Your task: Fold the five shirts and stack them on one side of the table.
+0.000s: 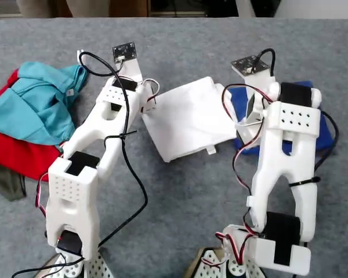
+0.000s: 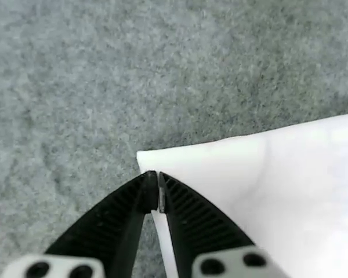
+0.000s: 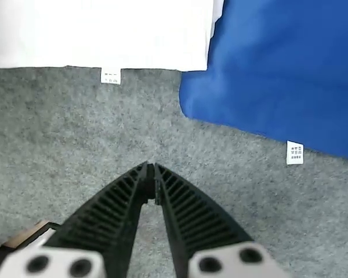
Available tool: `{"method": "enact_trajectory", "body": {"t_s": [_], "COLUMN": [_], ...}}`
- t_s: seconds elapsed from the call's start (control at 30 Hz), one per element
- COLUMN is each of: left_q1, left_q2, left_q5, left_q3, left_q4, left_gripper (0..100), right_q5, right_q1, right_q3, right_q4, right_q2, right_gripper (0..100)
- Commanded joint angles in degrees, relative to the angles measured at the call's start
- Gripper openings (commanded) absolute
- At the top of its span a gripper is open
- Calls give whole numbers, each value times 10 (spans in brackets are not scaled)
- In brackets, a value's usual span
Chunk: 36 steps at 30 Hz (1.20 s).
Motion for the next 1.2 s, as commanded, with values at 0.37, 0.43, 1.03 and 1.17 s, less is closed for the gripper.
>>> {"method": "enact_trajectory", "body": {"t_s": [0.37,0.43,1.03,1.17], "left_q1": [-17,-18,-9,-45], "left_q2": [-3,-2,118,120], "left_q5": [4,4,4,-1], "left_q3": [-59,-59,-188,-237], "left_q4": [73,72,153,196], "left_gripper": [160,160,19,18], "right_q5": [5,5,6,6], "right_q1": [12,12,12,12], "right_q3": [0,0,-2,-2], "right_q4": [-4,-4,-7,-7], "right_q2": [-28,-28,-28,-28], "right_gripper": [5,5,5,5]}}
